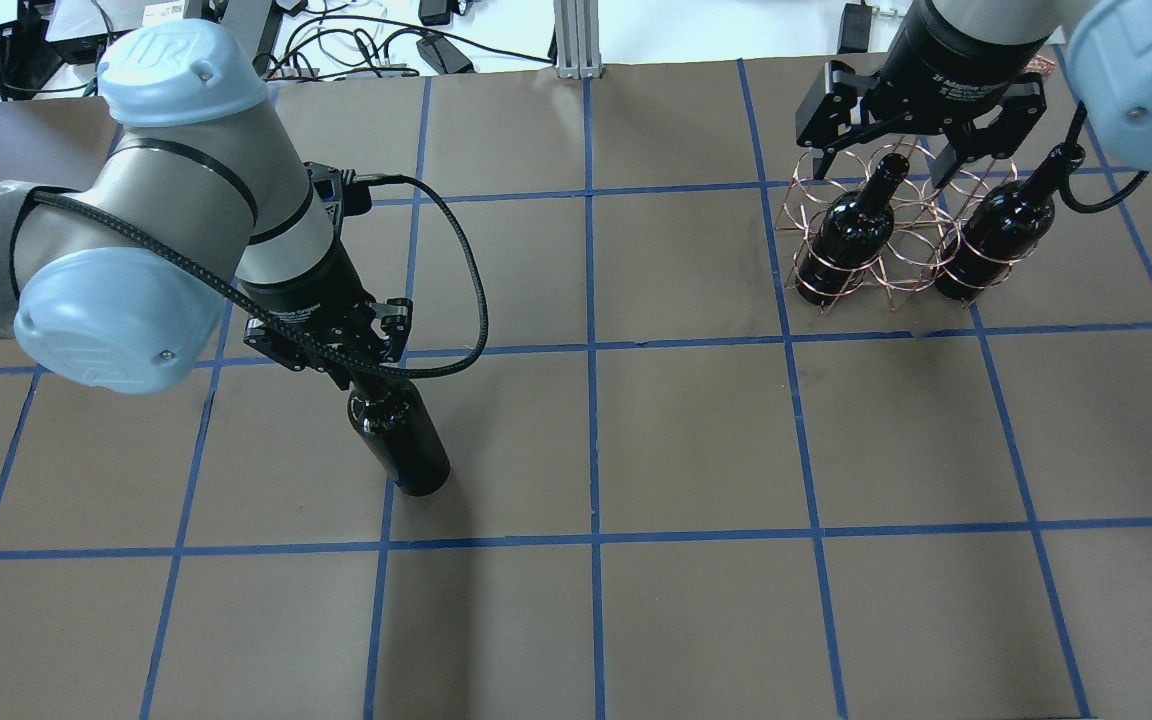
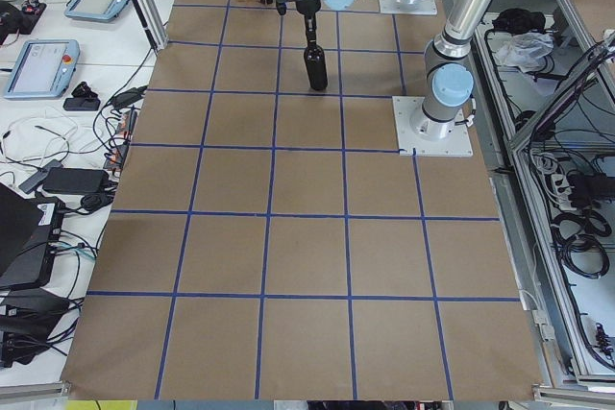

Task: Place wine into wine basket
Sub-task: 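Lift the bottle by its neck with the left gripper and stand it upright, then open the left gripper and raise it away from the upright bottle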

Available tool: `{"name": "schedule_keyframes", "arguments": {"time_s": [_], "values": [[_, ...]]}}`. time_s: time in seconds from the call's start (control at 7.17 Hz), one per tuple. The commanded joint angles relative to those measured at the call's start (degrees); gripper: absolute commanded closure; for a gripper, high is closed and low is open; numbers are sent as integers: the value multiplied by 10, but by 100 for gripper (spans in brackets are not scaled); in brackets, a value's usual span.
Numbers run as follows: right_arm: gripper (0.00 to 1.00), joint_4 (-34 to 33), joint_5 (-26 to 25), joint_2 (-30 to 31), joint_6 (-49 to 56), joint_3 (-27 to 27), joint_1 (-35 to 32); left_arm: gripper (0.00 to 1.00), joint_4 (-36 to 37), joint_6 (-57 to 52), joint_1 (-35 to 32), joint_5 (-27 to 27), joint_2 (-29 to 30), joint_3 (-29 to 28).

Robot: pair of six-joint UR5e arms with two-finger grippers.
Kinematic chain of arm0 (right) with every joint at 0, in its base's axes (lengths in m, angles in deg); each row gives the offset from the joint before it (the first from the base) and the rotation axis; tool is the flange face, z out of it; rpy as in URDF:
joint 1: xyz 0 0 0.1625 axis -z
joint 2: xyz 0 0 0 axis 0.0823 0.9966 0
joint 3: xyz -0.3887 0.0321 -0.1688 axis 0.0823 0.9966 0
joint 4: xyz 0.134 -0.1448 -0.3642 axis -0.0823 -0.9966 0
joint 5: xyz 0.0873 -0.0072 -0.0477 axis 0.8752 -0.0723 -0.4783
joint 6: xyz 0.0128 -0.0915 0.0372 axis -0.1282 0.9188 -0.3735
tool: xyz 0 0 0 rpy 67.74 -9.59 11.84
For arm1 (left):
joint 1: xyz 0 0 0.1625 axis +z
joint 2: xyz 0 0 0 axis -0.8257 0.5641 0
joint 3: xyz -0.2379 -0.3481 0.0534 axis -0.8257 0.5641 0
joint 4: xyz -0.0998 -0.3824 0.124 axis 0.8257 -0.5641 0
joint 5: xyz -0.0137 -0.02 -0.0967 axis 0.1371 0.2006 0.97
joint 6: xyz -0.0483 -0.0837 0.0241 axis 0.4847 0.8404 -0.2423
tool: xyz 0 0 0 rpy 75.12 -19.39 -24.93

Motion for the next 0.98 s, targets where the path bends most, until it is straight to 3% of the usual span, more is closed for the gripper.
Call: {"name": "schedule_keyframes", "arguments": {"time_s": [0.0, 0.28, 0.56, 0.7, 0.84], "values": [[0, -5, -4, -2, -1, 0, 0, 0, -13, 4, 0, 2, -5, -6], [0, -4, 1, -2, -2, 0, 1, 0, -54, 6, 0, -1, -9, -28], [0, -9, 6, 3, -9, 7, -9, 0, -107, 1, 12, -4, -10, -117], [0, -14, 36, -1, -22, 10, -22, 0, -132, -4, 33, -7, -6, -158], [0, -26, 64, -4, -75, 11, -49, 0, -116, -77, 66, -10, -2, -177]]}}
